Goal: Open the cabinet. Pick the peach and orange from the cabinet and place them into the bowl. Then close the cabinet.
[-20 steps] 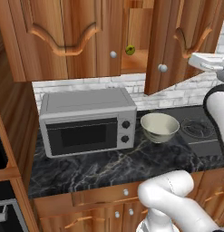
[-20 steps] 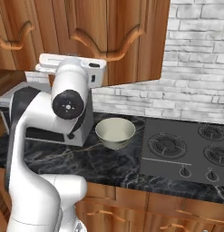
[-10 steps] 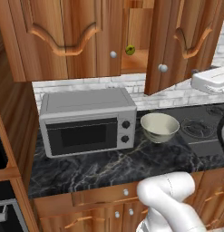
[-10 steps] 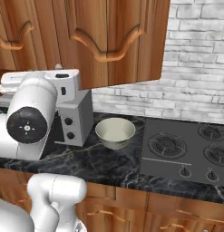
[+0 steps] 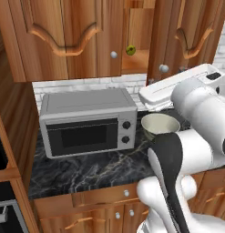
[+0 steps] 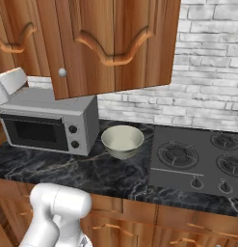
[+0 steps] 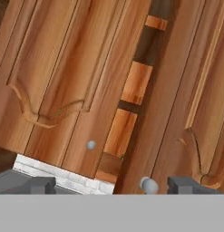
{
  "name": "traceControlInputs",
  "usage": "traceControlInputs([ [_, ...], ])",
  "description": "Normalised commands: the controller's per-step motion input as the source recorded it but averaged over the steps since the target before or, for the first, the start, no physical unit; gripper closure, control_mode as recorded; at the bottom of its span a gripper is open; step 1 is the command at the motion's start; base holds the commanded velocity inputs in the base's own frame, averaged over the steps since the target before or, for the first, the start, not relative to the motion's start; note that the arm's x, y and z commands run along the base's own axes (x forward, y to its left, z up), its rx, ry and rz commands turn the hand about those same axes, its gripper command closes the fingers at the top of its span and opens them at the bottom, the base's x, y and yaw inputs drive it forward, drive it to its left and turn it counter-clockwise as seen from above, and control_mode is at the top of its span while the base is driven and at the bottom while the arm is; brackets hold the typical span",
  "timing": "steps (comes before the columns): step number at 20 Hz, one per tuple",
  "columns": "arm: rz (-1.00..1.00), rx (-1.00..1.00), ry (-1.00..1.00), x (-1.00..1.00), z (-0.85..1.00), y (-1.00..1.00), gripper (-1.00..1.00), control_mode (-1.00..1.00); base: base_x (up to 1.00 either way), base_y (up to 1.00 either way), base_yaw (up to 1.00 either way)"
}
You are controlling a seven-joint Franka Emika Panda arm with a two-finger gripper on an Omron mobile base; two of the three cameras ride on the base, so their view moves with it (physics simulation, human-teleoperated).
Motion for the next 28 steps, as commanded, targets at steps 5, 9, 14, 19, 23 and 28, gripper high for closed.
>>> traceControlInputs([
  [5, -0.38, -0.22, -0.06, 0.79, -0.03, 0.85, -1.0, -1.0, 0.0, 0.0, 0.0],
  [9, -0.31, -0.06, 0.03, 1.0, -0.07, 0.4, -1.0, -1.0, 0.0, 0.0, 0.0],
  [14, -0.14, -0.01, 0.17, 1.0, -0.08, -0.01, -1.0, -1.0, 0.0, 0.0, 0.0],
  [19, -0.03, 0.01, 0.2, 1.0, -0.03, -0.29, -1.0, -1.0, 0.0, 0.0, 0.0],
  [23, 0.0, 0.0, 0.14, 0.8, -0.08, -0.16, -1.0, -1.0, 0.0, 0.0, 0.0],
  [28, 0.0, 0.0, 0.08, 0.68, -0.16, -0.1, -1.0, -1.0, 0.0, 0.0, 0.0],
])
